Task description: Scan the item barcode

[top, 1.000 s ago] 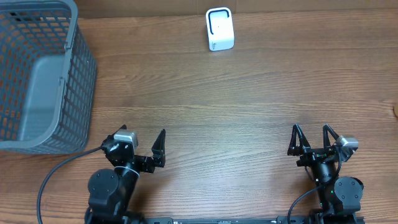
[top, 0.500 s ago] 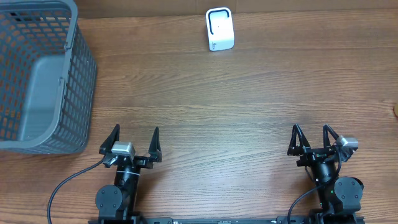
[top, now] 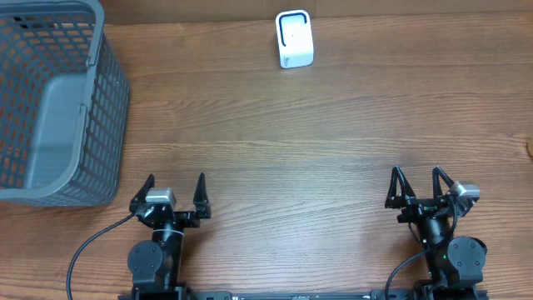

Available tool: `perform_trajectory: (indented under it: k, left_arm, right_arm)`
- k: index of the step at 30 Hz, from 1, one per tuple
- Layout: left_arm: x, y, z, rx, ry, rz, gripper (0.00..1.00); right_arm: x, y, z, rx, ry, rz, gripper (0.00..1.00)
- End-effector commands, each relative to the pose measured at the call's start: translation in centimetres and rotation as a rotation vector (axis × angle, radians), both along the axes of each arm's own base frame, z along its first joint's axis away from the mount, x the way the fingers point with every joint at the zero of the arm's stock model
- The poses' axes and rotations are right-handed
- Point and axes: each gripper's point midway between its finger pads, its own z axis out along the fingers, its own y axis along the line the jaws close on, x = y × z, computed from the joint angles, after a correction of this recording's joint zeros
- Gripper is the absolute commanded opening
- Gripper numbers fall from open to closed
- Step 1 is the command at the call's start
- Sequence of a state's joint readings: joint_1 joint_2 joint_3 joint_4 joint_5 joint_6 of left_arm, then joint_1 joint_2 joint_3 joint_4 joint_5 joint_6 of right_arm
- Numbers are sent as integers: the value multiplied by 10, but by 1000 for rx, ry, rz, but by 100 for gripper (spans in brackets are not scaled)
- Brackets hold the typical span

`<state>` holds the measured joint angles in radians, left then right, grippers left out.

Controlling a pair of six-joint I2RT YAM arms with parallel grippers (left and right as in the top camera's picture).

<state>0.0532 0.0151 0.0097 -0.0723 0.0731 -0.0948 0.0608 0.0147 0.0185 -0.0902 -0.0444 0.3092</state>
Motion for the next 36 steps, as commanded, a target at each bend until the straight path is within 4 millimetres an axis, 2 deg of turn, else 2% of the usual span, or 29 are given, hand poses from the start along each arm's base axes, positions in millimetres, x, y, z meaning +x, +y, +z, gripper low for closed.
perform_trajectory:
  k: [1, 29, 31, 36]
  left_arm:
    - [0, 2, 0, 3, -5, 10, 100]
    - [0, 2, 0, 3, -4, 10, 100]
    - [0, 2, 0, 3, -4, 10, 100]
    - [0, 2, 0, 3, -4, 10, 100]
  right_arm:
    - [0, 0, -1, -10, -10, -4, 100]
    - [0, -1, -1, -13, -9, -9, 100]
    - [1, -7, -1, -76, -14, -40, 100]
    - [1, -7, -2, -342, -40, -32, 100]
